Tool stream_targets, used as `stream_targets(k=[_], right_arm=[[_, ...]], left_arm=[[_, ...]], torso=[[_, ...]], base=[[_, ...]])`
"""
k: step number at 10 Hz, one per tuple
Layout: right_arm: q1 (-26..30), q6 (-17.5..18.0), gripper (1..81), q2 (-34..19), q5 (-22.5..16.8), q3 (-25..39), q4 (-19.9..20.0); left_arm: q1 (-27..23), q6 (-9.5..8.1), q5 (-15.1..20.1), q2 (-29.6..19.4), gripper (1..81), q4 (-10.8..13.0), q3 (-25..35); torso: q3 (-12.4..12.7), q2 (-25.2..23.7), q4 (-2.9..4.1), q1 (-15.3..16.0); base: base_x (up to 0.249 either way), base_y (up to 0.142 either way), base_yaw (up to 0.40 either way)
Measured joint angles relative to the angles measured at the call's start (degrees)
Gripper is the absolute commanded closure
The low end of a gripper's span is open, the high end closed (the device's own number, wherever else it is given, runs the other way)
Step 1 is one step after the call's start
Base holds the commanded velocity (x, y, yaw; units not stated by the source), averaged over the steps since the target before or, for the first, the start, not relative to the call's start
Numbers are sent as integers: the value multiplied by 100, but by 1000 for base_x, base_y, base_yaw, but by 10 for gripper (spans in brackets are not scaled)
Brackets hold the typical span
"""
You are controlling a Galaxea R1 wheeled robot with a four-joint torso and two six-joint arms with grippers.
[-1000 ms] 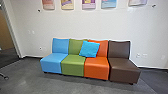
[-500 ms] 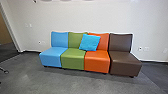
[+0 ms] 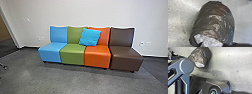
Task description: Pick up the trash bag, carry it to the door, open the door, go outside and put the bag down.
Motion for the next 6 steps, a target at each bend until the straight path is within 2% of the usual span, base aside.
stream_targets(k=[2,6], right_arm=[[2,0,10,73,2,-2,50],[66,111,10,71,-121,-20,69]], left_arm=[[-174,-2,112,152,10,-163,-37],[72,-7,218,293,10,-243,-89]], torso=[[-7,-424,0,265],[-9,-1250,0,772]], base=[[0,0,0],[0,0,0]])
